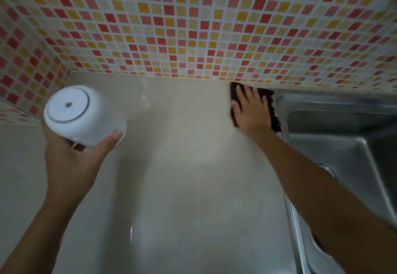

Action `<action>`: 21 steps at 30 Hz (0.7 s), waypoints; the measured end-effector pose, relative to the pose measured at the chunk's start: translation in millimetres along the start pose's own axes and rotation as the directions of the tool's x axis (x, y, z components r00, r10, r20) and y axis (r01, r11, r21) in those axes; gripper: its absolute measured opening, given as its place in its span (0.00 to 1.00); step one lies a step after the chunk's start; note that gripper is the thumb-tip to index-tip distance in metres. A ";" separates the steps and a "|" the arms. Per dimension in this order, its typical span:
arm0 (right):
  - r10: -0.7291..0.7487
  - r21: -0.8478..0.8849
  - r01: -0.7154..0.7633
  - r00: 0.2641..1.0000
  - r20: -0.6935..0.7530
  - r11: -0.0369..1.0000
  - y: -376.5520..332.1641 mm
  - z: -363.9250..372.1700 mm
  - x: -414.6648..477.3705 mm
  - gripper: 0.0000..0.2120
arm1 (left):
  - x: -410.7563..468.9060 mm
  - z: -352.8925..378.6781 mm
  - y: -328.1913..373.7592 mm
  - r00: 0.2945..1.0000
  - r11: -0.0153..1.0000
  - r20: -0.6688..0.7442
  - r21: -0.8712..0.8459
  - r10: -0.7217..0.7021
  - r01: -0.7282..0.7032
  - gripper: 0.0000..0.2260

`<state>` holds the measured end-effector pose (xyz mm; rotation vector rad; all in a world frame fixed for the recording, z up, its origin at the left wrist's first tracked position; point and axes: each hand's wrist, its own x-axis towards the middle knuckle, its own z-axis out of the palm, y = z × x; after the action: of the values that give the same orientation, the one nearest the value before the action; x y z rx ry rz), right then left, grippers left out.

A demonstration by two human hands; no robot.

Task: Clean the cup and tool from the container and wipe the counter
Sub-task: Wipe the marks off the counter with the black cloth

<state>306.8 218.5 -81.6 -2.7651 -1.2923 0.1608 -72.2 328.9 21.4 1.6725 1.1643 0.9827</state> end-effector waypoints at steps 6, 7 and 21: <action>0.005 0.047 -0.001 0.996 -0.086 0.999 -111.2 24.2 -73.5 0.29 | -17.5 -3.1 -3.3 0.999 1.000 -0.035 0.000 -0.005 0.005 0.43; -0.135 0.065 0.140 0.988 -0.068 0.988 -145.5 29.5 -95.6 0.29 | -17.6 -1.2 -2.4 0.999 1.000 -0.039 0.002 -0.001 0.001 0.42; 0.038 0.019 -0.037 0.998 -0.055 0.999 -8.7 6.9 -36.3 0.27 | -36.0 -3.3 8.5 0.998 0.999 -0.049 -0.039 0.031 -0.033 0.43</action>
<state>276.1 196.4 -85.2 -2.7594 -1.2205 0.0970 -82.1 293.4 25.8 1.6490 1.1454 1.0643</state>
